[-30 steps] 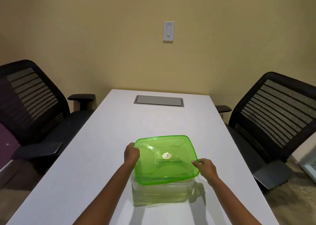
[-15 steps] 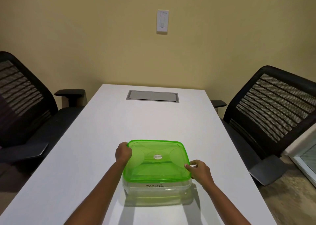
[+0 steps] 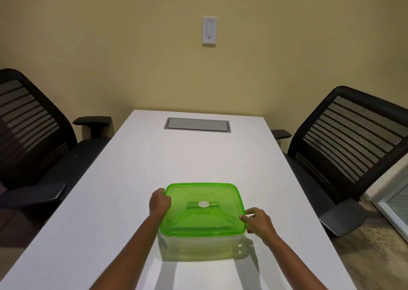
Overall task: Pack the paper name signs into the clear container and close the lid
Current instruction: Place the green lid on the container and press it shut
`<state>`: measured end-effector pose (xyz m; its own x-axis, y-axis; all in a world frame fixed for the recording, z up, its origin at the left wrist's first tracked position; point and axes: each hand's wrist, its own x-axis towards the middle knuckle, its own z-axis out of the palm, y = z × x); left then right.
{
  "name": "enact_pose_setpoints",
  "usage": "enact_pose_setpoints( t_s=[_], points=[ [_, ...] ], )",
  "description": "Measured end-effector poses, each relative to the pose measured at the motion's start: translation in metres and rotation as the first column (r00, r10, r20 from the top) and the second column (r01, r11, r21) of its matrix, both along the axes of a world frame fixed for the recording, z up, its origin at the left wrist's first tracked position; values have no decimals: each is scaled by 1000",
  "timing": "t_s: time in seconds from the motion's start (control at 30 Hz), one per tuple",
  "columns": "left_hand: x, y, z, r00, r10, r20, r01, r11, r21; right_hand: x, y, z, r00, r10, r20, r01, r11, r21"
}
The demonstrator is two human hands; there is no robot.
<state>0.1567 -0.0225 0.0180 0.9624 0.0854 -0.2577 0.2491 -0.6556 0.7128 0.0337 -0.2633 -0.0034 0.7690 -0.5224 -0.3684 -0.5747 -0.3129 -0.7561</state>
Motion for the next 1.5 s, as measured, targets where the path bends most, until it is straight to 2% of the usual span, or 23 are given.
enact_pose_setpoints(
  t_s=[0.2,0.43,0.53,0.77,0.97,1.2,1.33,1.5],
  points=[
    [-19,12,-1,1000,16,-16,-16,1000,0,-9,5,-2,1000,-23,14,23,1000,7],
    [-41,27,-10,994,78,-79,-86,991,-105,-17,13,-6,990,-129,64,120,985,125],
    [-53,33,-12,984,113,-135,-138,971,-194,-21,17,-6,981,-173,88,156,973,169],
    [-66,35,-18,927,211,-309,-331,847,-415,-25,21,-8,959,-269,88,231,925,301],
    [-70,33,-19,898,175,-403,-390,741,-547,-27,24,-7,939,-331,94,276,887,371],
    [-70,34,-23,883,212,-420,-432,719,-544,-28,24,-4,932,-352,89,284,859,427],
    [-70,33,-24,866,237,-441,-469,689,-552,-27,25,-5,931,-357,77,296,861,413],
    [-72,31,-24,869,227,-439,-460,697,-551,-26,25,-5,940,-340,41,295,865,405]
  ],
)
